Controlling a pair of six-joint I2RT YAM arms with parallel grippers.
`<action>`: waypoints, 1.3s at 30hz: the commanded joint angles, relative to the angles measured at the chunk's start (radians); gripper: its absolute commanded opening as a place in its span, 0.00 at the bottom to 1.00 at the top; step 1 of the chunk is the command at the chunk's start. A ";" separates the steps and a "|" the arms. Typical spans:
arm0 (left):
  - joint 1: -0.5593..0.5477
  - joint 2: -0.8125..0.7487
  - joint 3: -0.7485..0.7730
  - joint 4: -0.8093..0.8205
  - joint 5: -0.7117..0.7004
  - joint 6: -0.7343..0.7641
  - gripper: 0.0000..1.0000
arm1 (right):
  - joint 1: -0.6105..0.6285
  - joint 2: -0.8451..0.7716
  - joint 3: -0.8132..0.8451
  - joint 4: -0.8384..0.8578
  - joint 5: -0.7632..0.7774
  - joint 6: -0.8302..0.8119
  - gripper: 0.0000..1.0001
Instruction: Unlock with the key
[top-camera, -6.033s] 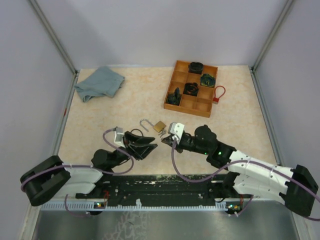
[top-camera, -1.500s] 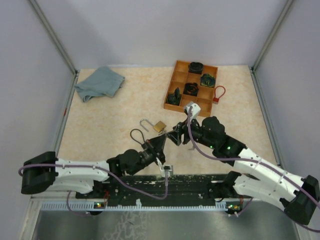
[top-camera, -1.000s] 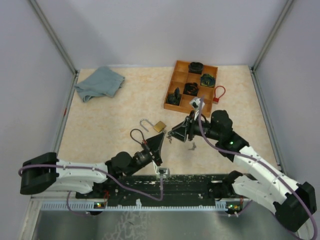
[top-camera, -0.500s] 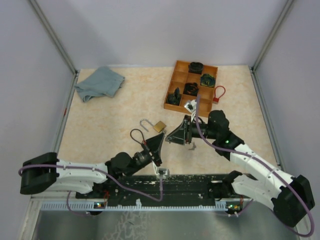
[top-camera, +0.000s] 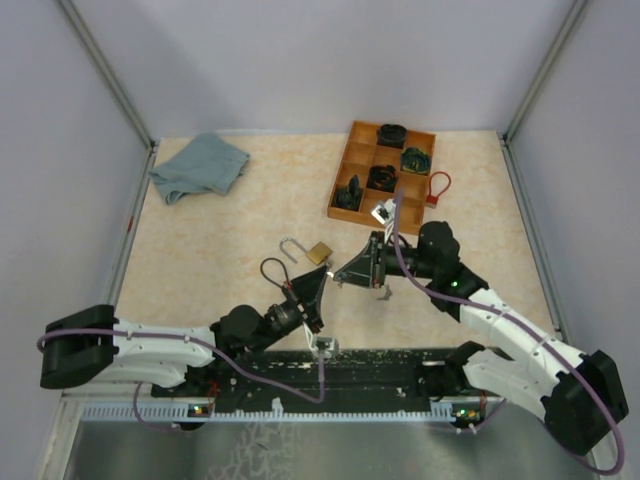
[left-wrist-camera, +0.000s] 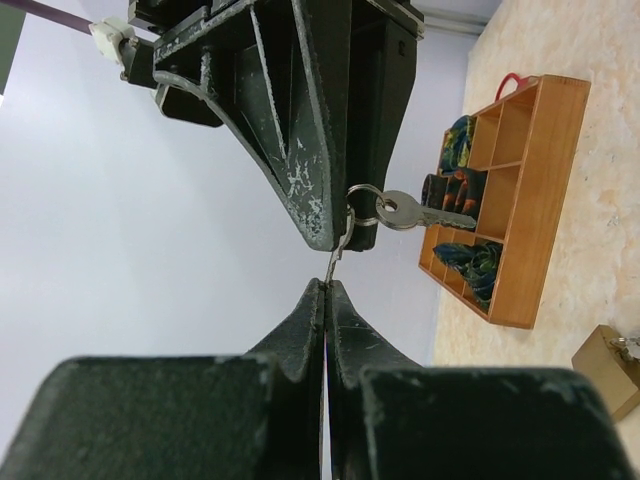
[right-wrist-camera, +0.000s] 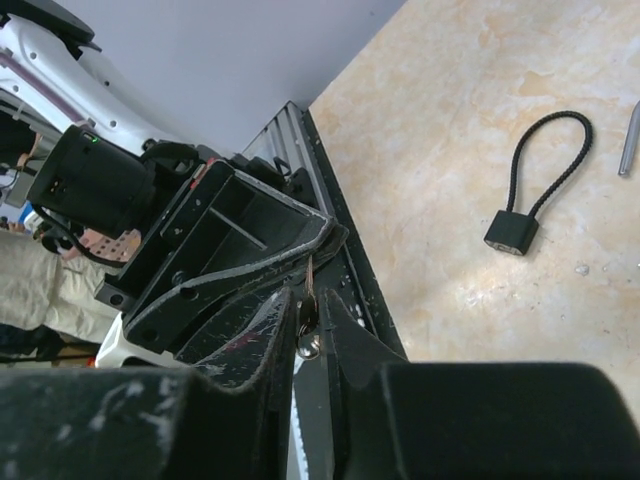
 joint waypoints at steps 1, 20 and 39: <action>-0.006 -0.006 -0.011 0.042 -0.004 0.009 0.00 | -0.016 0.000 -0.005 0.075 -0.022 0.020 0.12; -0.004 0.003 0.009 -0.023 -0.185 -0.315 0.57 | -0.024 -0.035 -0.071 0.110 0.106 -0.053 0.00; 0.230 -0.167 0.277 -1.184 -0.092 -1.915 0.87 | -0.022 -0.092 -0.168 0.086 0.307 -0.176 0.00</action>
